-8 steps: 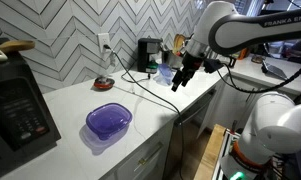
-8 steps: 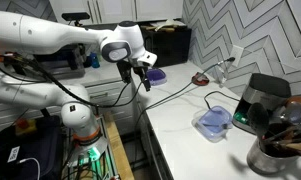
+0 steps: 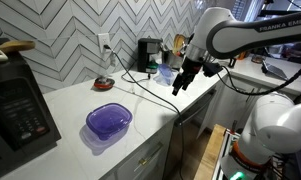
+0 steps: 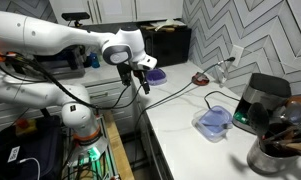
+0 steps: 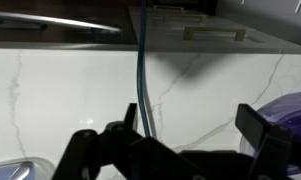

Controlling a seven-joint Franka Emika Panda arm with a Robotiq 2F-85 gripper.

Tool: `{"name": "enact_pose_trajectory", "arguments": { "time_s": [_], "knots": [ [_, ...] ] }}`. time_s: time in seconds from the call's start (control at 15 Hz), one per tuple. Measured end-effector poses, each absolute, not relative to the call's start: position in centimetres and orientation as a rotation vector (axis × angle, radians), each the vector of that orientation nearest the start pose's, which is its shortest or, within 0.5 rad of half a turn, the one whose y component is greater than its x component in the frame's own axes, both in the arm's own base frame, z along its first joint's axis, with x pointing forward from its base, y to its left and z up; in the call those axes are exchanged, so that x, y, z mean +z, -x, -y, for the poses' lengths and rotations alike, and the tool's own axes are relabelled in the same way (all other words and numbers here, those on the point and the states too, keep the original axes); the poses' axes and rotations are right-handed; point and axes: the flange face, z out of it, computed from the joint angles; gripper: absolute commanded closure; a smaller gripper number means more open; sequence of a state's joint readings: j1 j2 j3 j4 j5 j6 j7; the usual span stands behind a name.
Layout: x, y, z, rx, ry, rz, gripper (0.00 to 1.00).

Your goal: Pick the white utensil and put it in the metal utensil holding bucket

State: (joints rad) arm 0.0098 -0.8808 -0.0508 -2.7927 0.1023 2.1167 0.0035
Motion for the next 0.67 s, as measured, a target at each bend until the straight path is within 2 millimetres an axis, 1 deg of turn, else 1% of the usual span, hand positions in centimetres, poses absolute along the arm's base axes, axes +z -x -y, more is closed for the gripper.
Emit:
{"name": "enact_pose_trajectory", "arguments": {
  "time_s": [0.13,0.2,0.27,0.4,0.67],
  "knots": [
    [46.6,-30.8,0.7,-0.329,2.992,-0.112,0.0],
    [47.4,-31.2,0.5,-0.385,2.983,-0.11,0.0],
    [48.8,-31.9,0.0,-0.478,2.964,-0.094,0.0],
    [52.8,-33.4,-2.1,-0.68,2.921,-0.018,0.0],
    [62.8,-36.4,-7.0,-1.061,2.792,0.149,0.0]
  ]
}}
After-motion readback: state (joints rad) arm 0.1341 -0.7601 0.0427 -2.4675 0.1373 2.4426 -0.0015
